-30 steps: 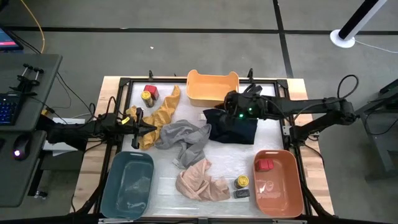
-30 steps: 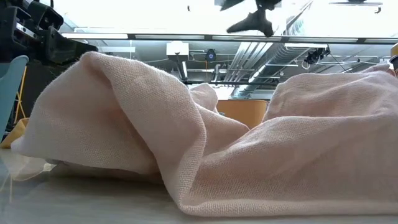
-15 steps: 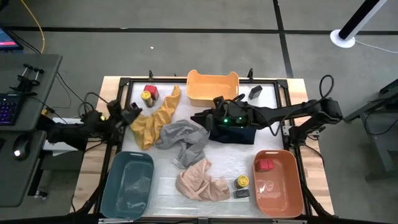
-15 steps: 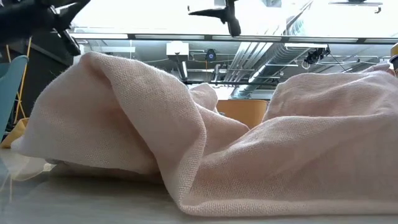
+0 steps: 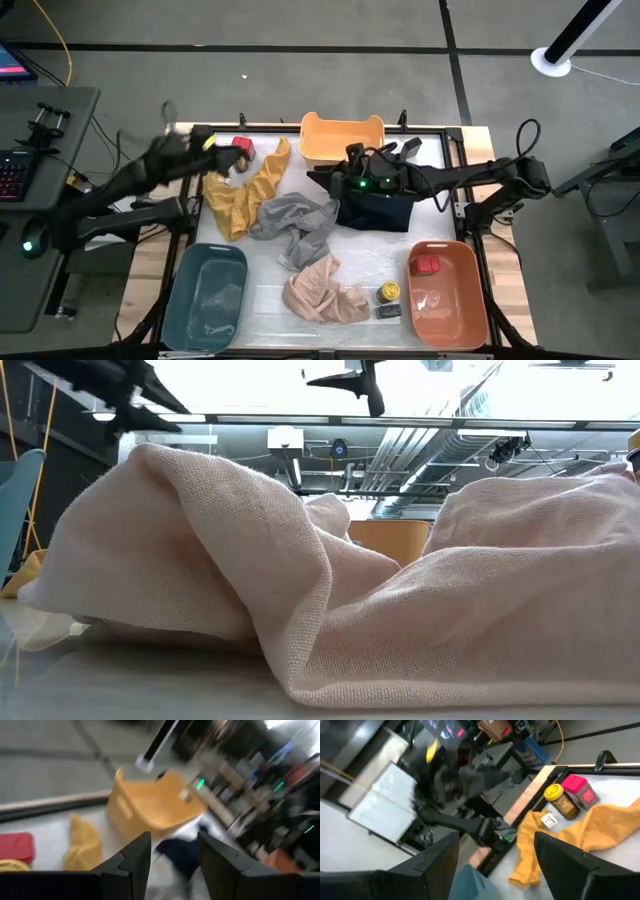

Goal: Sort spices by type
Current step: Put the red seasoning can into the orange bin

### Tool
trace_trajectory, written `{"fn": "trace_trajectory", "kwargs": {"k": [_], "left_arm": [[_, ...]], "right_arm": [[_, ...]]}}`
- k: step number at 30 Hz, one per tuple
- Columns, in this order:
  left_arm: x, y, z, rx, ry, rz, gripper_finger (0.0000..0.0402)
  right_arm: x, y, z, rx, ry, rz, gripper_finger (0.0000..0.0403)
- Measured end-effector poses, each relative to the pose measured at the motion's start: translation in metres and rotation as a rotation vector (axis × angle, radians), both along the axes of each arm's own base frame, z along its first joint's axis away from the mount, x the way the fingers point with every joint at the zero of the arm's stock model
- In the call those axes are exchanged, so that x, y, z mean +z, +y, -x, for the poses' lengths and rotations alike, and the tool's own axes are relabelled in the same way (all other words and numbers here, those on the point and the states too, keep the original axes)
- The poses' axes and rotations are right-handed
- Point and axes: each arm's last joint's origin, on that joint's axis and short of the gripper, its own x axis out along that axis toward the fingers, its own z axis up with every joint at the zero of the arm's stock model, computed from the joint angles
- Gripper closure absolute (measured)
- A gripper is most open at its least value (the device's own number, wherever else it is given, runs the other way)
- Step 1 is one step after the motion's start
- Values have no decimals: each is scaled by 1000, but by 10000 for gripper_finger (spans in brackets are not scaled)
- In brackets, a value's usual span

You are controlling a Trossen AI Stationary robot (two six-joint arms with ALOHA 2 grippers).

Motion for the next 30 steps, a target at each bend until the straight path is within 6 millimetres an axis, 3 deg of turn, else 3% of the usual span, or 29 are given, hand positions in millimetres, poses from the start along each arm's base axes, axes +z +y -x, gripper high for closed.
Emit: {"fn": "trace_trajectory", "kwargs": {"k": [2, 6, 9, 12, 15, 17, 25, 30], "left_arm": [[5, 24, -16, -48, 102, 76, 250], [-4, 82, -41, -27, 318, 209, 255], [-10, 121, -46, 41, 419, 287, 267], [-25, 145, -45, 61, 540, 374, 298], [-38, 156, -42, 83, 627, 407, 367], [-47, 157, -38, 110, 704, 462, 391], [-49, 161, -41, 224, 819, 363, 401], [-66, 168, -46, 220, 878, 407, 401]], "right_arm": [[-2, -3, 0, 10, 17, 12, 148], [-2, -4, 0, 61, 26, 45, 148], [-2, -1, 0, 101, 34, 77, 148], [-2, 3, 0, 119, 38, 106, 148], [-2, 8, 0, 122, 42, 128, 148], [-2, 11, 0, 128, 46, 148, 148], [-2, 14, 0, 140, 52, 183, 148], [-2, 13, 0, 140, 56, 202, 148]]}}
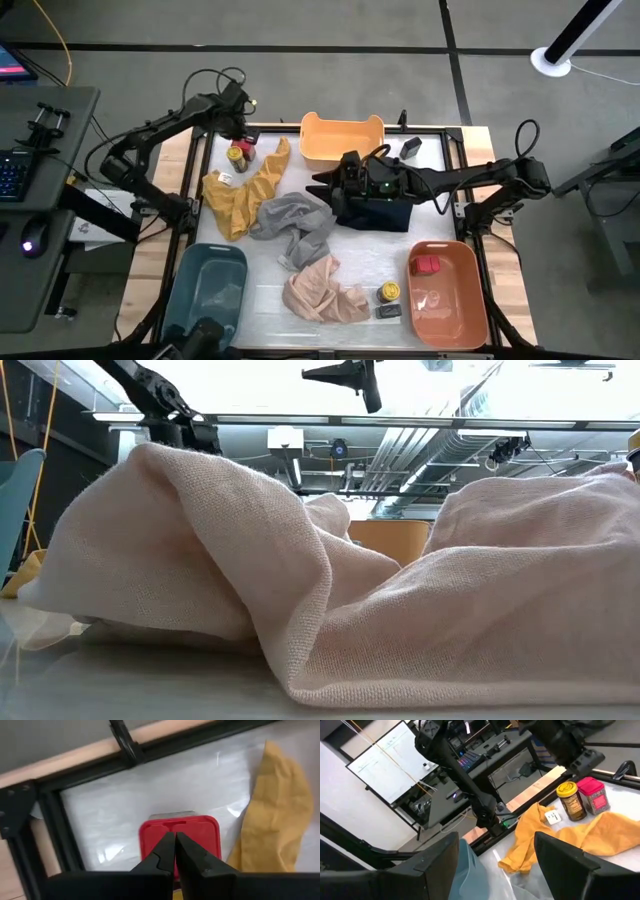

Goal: Sort spices by type
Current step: Put the red seasoning can into the orange bin

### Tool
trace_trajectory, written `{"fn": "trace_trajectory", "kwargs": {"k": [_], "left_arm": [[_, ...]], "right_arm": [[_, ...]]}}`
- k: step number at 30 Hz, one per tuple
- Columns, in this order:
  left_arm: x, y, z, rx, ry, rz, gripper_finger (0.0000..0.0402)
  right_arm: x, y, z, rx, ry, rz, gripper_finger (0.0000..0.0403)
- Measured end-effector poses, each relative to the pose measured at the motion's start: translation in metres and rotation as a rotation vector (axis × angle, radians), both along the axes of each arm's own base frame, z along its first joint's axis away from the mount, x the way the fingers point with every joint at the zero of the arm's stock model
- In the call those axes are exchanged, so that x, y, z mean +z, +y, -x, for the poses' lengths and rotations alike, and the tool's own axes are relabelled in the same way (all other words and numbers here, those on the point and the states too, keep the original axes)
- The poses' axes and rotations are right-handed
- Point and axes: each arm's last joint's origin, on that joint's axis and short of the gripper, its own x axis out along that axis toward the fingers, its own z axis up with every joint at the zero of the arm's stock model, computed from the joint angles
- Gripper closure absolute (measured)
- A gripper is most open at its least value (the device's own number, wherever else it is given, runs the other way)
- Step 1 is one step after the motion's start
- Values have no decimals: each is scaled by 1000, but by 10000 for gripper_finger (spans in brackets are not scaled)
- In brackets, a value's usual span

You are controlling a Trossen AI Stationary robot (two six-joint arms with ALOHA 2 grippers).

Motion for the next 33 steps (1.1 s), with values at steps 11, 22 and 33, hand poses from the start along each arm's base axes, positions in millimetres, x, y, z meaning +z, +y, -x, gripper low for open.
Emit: {"fn": "trace_trajectory", "kwargs": {"k": [11, 22, 33], "left_arm": [[-19, 1, -17, -21, 54, 39, 401], [-20, -12, -42, -87, -9, 13, 401], [-20, -43, -72, -120, -42, 28, 401]], "right_arm": [[0, 0, 0, 0, 2, 0, 148], [0, -1, 0, -19, 2, 3, 148], [0, -1, 0, -39, 2, 6, 148]]}}
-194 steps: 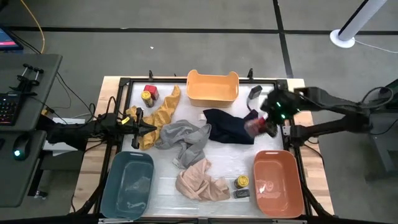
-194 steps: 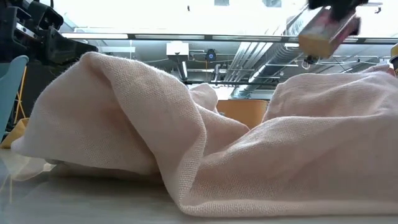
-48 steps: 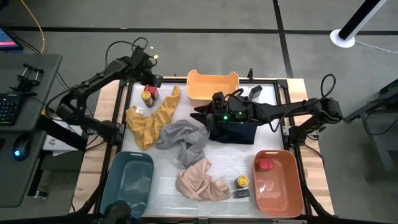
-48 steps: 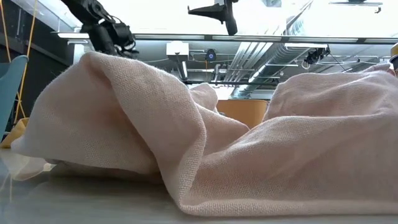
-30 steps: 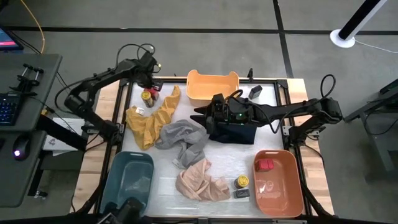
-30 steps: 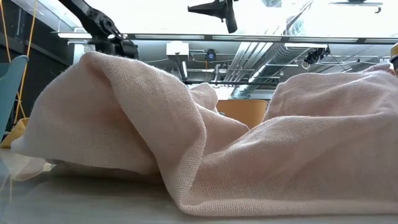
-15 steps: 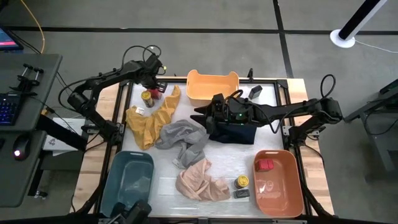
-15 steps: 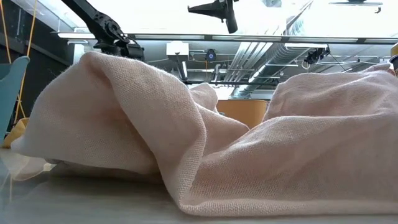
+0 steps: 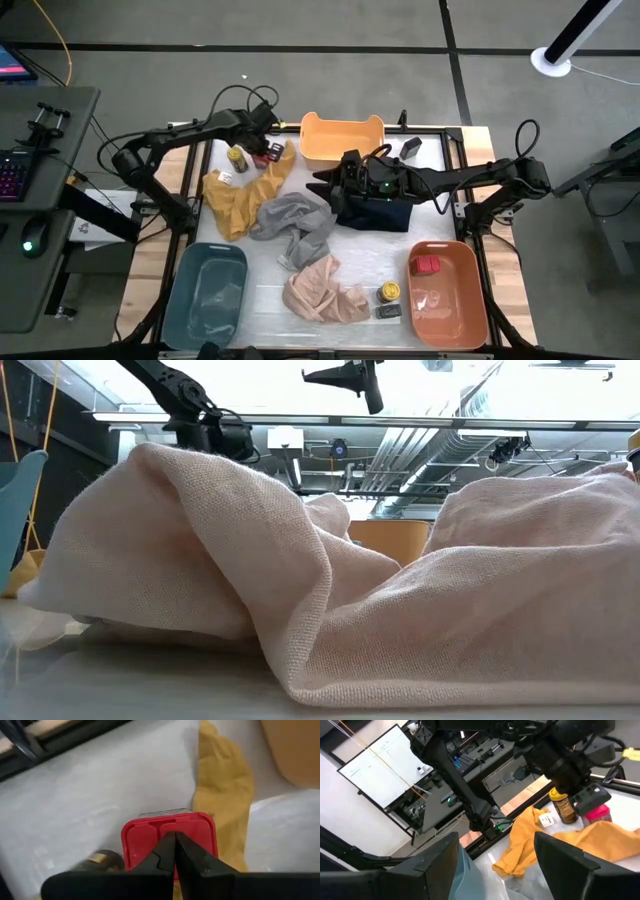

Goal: Sort spices by type
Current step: Put the red seasoning can into the orange bin

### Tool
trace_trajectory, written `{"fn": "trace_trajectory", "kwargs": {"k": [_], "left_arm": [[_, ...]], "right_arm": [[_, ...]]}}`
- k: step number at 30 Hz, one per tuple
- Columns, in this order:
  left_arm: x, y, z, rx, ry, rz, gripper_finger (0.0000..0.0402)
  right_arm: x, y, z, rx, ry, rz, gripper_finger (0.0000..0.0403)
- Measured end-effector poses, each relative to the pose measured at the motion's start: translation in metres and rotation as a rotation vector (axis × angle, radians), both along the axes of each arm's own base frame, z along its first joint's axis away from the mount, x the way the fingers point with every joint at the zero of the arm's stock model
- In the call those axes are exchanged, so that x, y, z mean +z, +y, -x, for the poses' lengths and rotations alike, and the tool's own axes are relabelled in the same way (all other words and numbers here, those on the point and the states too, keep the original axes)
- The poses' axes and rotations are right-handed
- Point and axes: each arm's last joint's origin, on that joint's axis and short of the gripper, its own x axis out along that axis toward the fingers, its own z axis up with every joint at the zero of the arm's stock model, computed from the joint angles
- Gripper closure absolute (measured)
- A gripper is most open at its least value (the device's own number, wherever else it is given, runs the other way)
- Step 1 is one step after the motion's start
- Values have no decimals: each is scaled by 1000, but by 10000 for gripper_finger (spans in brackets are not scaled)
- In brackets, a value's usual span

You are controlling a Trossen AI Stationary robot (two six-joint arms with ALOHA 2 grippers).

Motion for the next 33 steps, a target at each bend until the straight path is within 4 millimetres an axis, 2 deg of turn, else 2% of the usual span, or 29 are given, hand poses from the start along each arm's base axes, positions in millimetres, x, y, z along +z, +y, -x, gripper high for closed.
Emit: {"fn": "trace_trajectory", "kwargs": {"k": [6, 10, 13, 17, 20, 24, 29, 33], "left_arm": [[9, -12, -6, 20, -64, 34, 401], [46, -2, -4, -81, -122, -76, 401], [69, 4, 0, -211, -102, -125, 400], [87, 12, 9, -373, -48, -92, 379], [86, 16, 12, -470, 14, -47, 340], [74, 15, 8, -585, 86, 19, 263], [51, 6, -8, -780, 195, 113, 172], [36, -7, -27, -968, 307, 124, 122]], "right_arm": [[0, 0, 0, -3, 1, 0, 148], [-1, 0, 0, -3, 12, 1, 148], [-2, 0, 0, -3, 20, 1, 148], [-3, 0, 0, -2, 29, 5, 148], [-3, 0, 0, 0, 31, 19, 148], [-3, 0, 0, 1, 32, 20, 148], [-3, 0, 0, 16, 39, 41, 148], [-4, 0, 1, 20, 49, 51, 148]]}}
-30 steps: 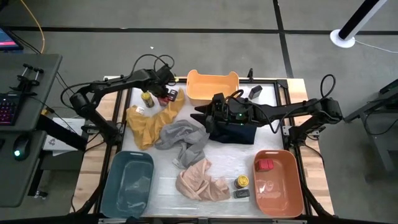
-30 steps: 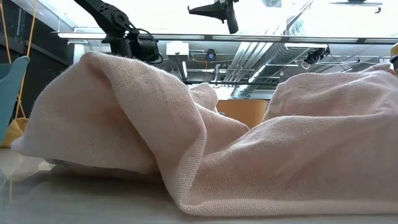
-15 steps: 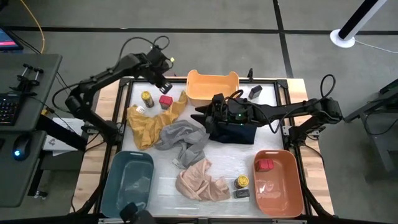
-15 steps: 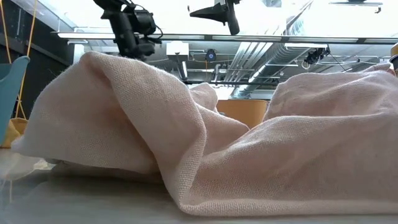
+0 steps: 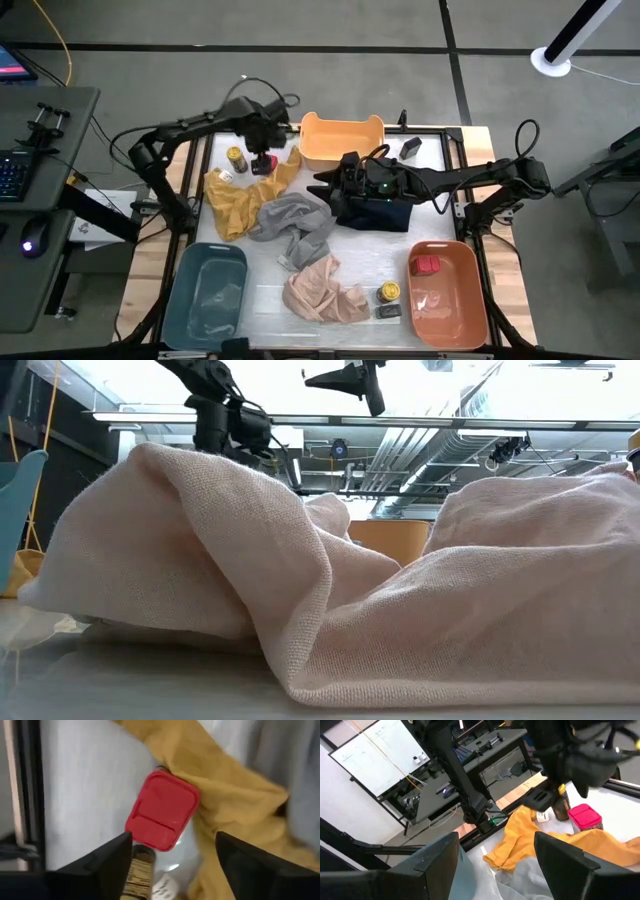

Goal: Sort spices by type
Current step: Put the red seasoning can into the orange bin

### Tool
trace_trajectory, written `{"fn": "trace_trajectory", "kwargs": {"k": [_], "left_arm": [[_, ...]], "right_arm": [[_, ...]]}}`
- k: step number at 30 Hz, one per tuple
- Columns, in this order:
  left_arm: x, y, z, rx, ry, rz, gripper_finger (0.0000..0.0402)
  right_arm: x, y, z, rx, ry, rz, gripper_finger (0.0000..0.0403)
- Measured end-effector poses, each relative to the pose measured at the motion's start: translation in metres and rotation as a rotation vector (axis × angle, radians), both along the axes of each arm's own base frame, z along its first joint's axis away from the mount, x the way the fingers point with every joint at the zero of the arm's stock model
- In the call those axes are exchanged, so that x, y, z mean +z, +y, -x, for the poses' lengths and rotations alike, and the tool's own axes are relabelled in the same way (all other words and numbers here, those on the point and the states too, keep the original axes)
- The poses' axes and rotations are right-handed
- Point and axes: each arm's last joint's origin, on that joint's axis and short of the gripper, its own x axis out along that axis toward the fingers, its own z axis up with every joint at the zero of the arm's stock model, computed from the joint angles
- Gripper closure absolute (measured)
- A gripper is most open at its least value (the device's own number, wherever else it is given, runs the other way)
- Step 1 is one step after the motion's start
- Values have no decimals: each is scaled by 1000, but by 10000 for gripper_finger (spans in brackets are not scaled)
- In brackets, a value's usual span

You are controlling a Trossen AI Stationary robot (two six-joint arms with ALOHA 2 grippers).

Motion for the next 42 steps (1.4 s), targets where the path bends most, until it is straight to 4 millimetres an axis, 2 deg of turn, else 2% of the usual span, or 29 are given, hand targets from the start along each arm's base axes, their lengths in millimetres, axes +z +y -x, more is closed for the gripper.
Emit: {"fn": "trace_trajectory", "kwargs": {"k": [5, 10, 18, 23, 29, 36, 42], "left_arm": [[-6, -13, -13, -195, 126, -115, 101], [-6, -11, -14, -227, 129, -138, 102], [-23, -11, -12, -356, 140, -132, 103], [-26, -10, -14, -360, 114, -141, 103], [-41, -14, -8, -375, 144, -105, 103], [-55, -11, -11, -320, 85, -177, 103], [-57, -11, -10, -291, 88, -188, 108]], "right_arm": [[-2, 0, 0, 2, 28, 11, 148], [-6, 0, 1, 3, 66, 12, 148], [-7, 0, 2, 6, 81, 18, 148], [-7, 0, 2, 7, 81, 19, 148], [-7, 0, 2, 7, 81, 19, 148], [-7, 0, 2, 7, 81, 18, 148], [-7, 0, 2, 3, 78, 1, 148]]}}
